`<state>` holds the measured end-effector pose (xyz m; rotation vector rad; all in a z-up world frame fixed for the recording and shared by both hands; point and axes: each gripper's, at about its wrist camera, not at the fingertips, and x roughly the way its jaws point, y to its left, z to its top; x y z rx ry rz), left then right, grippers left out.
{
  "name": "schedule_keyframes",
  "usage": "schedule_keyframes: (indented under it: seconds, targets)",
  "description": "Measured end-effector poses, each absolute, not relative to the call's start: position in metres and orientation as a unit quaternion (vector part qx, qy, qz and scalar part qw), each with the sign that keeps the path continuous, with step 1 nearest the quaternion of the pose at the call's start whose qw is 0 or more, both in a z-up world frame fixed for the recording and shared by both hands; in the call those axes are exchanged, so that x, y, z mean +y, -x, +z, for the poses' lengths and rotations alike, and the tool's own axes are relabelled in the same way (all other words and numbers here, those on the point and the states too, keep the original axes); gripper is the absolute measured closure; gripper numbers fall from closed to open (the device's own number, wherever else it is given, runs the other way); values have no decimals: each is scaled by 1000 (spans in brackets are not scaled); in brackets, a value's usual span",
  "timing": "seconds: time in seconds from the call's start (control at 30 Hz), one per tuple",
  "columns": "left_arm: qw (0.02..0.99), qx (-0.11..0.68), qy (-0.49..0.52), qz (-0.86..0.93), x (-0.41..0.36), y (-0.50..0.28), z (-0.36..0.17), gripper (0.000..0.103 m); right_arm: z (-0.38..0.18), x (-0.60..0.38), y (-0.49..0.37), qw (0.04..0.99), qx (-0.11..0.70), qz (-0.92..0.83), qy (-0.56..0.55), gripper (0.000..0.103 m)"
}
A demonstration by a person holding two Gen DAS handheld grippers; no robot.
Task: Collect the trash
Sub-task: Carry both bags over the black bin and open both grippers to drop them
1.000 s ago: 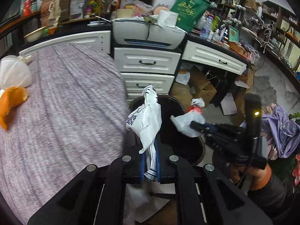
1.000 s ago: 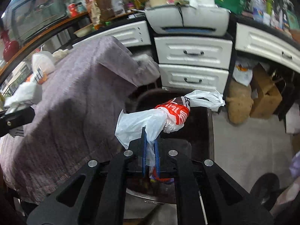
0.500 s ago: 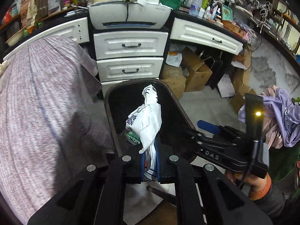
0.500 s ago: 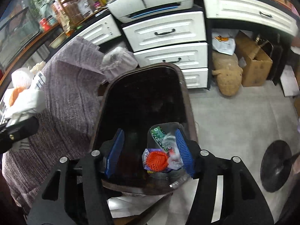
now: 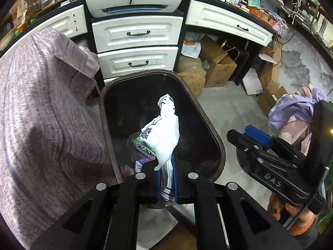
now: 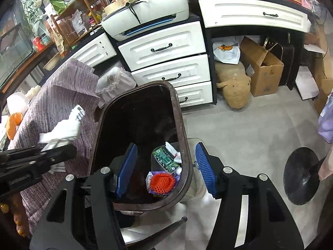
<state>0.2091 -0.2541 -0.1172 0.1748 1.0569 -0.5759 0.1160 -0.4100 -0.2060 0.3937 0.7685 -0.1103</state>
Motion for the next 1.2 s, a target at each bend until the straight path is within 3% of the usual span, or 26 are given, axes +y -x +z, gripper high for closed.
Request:
schedule_keyframes:
  seconds: [0.27,0.33,0.4,0.43,0.63,0.8,0.87,1.0,1.1,1.2]
  targets:
    - [808,511,-91,-279,-268,-216,-125,92,-205,-417,-113,907,363,-64,-203,44]
    - [806,513,-96,-279,-271,-214,-127,79,-205,-418,-112,907,362,-67,-203,44]
    - [808,511,-97,-279,-270,-213,-128,42,-204,-417,-110,908,359,-69,-202,44]
    - [808,509,-96,-280,-271,-214,-128,39,-203,-417,-111,908,359,-70,-202,44]
    - [806,512,-96,-280,-269,-213,-128,35,-203,-417,-111,908,359,-70,-203,44]
    - [811,507,-78,-282,-261,-209,-120,26,-201,-417,-110,910,356,-72,-200,43]
    - [812,505,-73,-283,-257,-206,-117,24,-201,-417,-109,911,354,-74,-201,33]
    - [819,493,-68,-287,-251,-196,-105,22,-197,-420,-104,913,344,-81,-205,31]
    - [823,478,-66,-300,-247,-186,-92,21,-195,-422,-102,913,340,-86,-208,21]
    - [830,457,-67,-314,-241,-176,-76,18,-191,-421,-102,914,337,-82,-209,20]
